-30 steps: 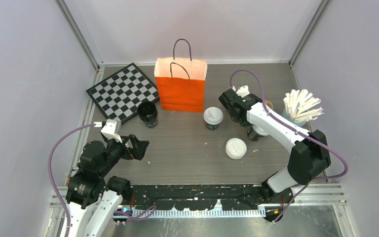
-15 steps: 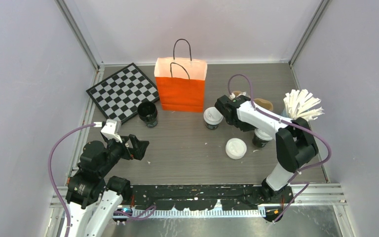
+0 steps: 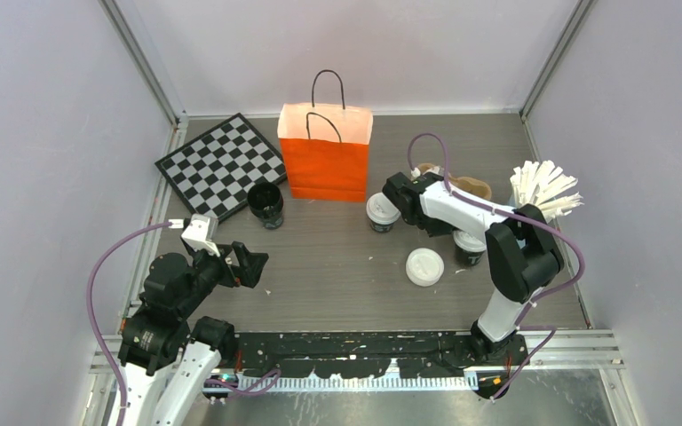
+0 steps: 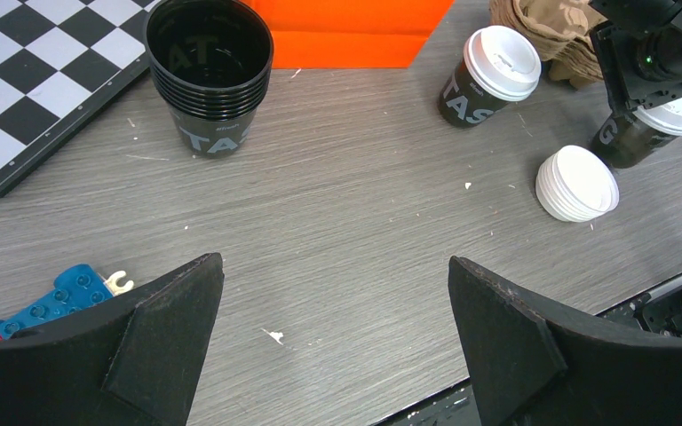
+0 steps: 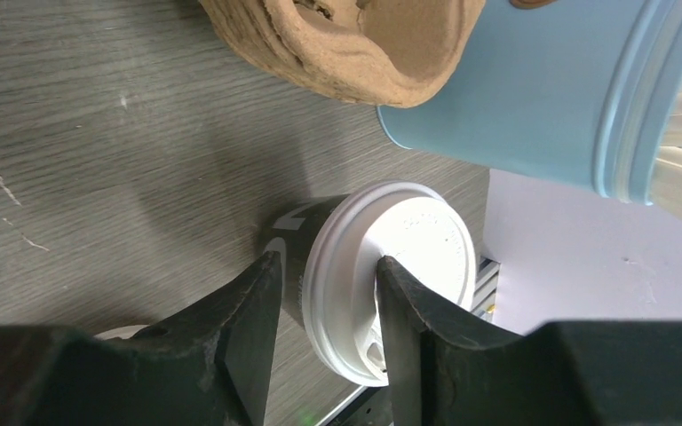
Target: Pack the takeout coffee
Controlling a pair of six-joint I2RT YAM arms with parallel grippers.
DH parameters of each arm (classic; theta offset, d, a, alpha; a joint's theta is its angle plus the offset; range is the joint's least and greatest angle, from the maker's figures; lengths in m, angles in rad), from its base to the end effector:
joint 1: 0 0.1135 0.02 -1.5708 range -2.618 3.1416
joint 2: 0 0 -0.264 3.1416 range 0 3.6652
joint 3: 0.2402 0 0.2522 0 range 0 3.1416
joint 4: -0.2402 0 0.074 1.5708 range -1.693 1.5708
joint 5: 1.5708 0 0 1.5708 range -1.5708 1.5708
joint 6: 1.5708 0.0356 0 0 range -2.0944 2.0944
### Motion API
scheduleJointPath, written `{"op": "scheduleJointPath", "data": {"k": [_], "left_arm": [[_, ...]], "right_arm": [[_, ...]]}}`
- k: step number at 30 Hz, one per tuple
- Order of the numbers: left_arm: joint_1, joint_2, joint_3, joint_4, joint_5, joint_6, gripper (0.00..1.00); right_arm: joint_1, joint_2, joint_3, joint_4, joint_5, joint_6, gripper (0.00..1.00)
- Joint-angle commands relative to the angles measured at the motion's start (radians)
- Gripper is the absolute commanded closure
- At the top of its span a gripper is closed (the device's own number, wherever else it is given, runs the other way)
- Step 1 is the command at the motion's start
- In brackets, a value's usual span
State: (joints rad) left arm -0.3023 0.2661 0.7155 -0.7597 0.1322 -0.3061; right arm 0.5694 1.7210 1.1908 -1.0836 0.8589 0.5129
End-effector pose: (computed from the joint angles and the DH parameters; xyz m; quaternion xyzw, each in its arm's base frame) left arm 0.0596 -0.0235 0.3100 0.0374 0.8062 -0.2271 0.5451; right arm 0.2647 0.1374 0.2052 -0.0346 0.9084 -0.3669 0.1977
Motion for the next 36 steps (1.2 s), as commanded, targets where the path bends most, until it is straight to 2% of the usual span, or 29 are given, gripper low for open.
{"op": "scheduleJointPath", "data": {"k": [1,17,29,33,36], "left_arm": [[0.006,-0.002,-0.001,0.039,0.003,0.009,0.0],[0.006,0.0,-0.001,0.039,0.002,0.009,0.0],[0.006,0.011,0.012,0.021,-0.039,0.003,0.0],[0.006,0.025,0.01,0.025,-0.03,0.004,0.0],[0.011,0.03,0.01,0.032,-0.023,0.001,0.0]], "right_arm": [[0.0,-0.061,-0.009,0.036,-0.023,0.032,0.5],[0.001,-0.166,-0.002,0.021,-0.044,0.032,0.47],[0.001,-0.342,0.027,0.063,-0.161,0.004,0.44],[0.001,-0.45,0.013,0.097,-0.179,-0.003,0.35],[0.0,-0.574,-0.001,0.14,-0.257,-0.004,0.27]]}}
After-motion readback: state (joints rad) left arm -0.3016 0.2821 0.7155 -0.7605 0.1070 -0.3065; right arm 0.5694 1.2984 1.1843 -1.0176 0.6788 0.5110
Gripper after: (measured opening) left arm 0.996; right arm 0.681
